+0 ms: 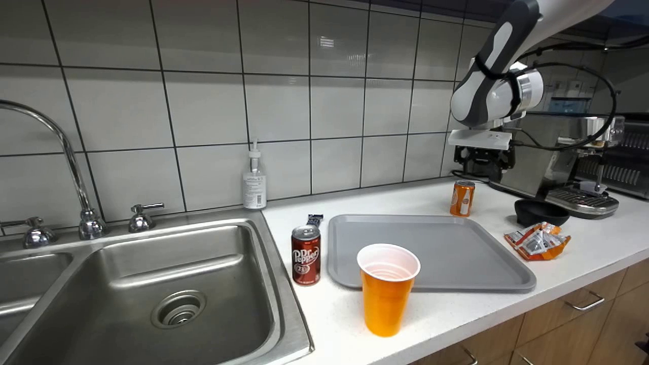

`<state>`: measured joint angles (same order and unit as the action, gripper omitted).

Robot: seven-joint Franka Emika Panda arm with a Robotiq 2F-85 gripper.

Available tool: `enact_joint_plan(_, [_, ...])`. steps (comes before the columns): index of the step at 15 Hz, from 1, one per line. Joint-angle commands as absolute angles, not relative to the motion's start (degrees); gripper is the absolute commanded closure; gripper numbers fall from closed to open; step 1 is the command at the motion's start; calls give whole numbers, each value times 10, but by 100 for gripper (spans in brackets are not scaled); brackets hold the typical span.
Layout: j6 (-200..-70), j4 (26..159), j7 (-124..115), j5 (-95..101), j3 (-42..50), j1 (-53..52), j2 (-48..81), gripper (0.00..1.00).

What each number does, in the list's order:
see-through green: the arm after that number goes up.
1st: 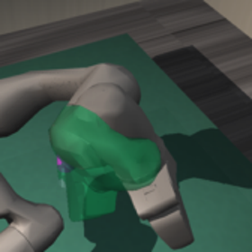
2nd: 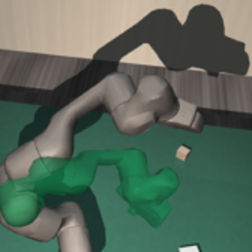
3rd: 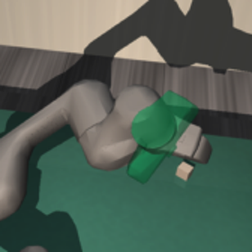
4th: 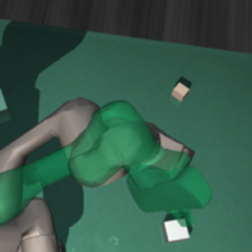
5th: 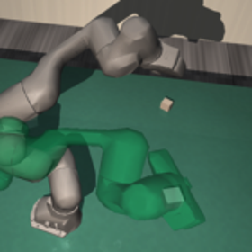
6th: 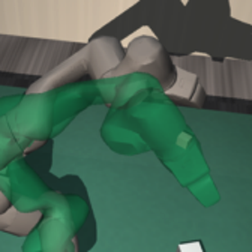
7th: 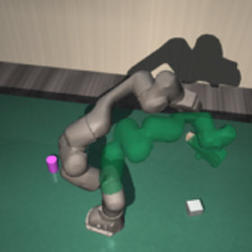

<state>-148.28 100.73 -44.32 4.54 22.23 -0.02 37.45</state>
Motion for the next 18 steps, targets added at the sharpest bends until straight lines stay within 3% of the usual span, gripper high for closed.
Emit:
enact_joint_plan(1, [-1480,1011,-422,45,203,9,364,0])
enact_joint_plan(18, [-1459,963,-375,19,164,33,414,0])
